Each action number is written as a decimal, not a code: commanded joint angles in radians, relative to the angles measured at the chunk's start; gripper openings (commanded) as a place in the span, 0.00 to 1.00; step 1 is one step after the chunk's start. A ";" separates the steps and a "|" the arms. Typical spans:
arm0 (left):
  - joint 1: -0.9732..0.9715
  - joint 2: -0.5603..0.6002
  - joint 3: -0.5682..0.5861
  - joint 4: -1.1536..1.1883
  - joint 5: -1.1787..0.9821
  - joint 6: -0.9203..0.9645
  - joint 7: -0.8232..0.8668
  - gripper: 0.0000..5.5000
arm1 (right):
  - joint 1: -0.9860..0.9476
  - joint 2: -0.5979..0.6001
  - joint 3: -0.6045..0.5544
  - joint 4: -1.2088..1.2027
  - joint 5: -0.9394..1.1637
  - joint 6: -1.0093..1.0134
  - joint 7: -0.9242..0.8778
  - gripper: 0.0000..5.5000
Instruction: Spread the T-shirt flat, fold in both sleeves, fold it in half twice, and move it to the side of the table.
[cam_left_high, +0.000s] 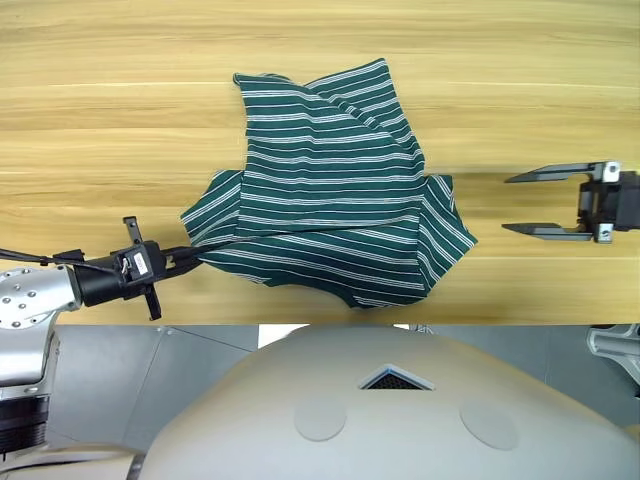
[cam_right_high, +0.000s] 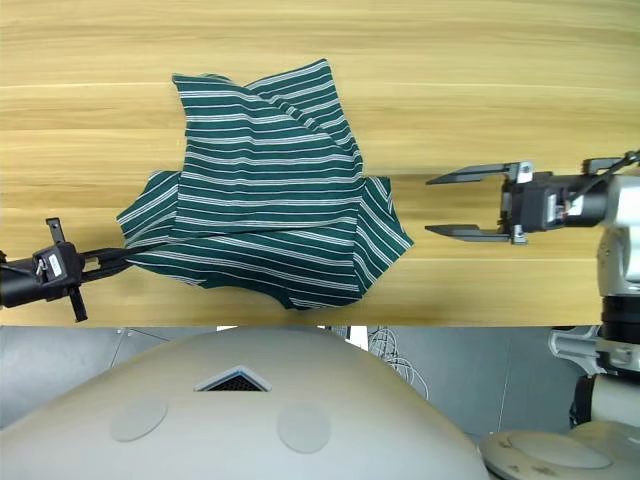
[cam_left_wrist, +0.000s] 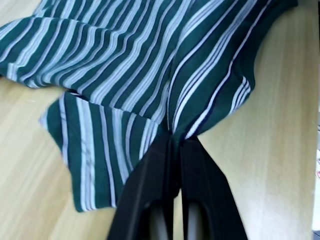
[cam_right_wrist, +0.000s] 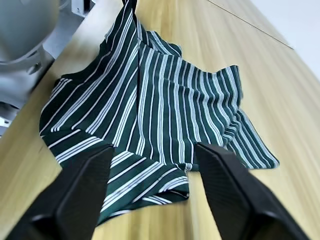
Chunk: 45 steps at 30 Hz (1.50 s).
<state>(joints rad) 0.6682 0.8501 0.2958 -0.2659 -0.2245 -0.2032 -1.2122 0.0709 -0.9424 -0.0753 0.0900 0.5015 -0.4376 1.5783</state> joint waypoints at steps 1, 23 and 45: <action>0.040 0.013 -0.018 -0.002 0.042 -0.017 0.011 0.03 | -0.099 0.102 0.106 0.024 -0.133 0.017 -0.088 0.57; 0.033 0.028 0.286 0.038 -0.239 0.021 0.004 0.64 | -0.785 0.676 0.312 0.838 -0.554 0.253 -0.825 0.57; -0.509 -0.421 -0.498 0.335 0.274 0.035 0.579 0.64 | -0.909 0.690 0.430 1.232 -0.911 0.161 -1.379 0.57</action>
<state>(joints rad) 0.1508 0.4383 -0.1964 0.0222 0.0465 -0.1641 -0.6487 -0.8383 -0.2404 0.3576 1.3020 -0.3963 -0.2804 0.2027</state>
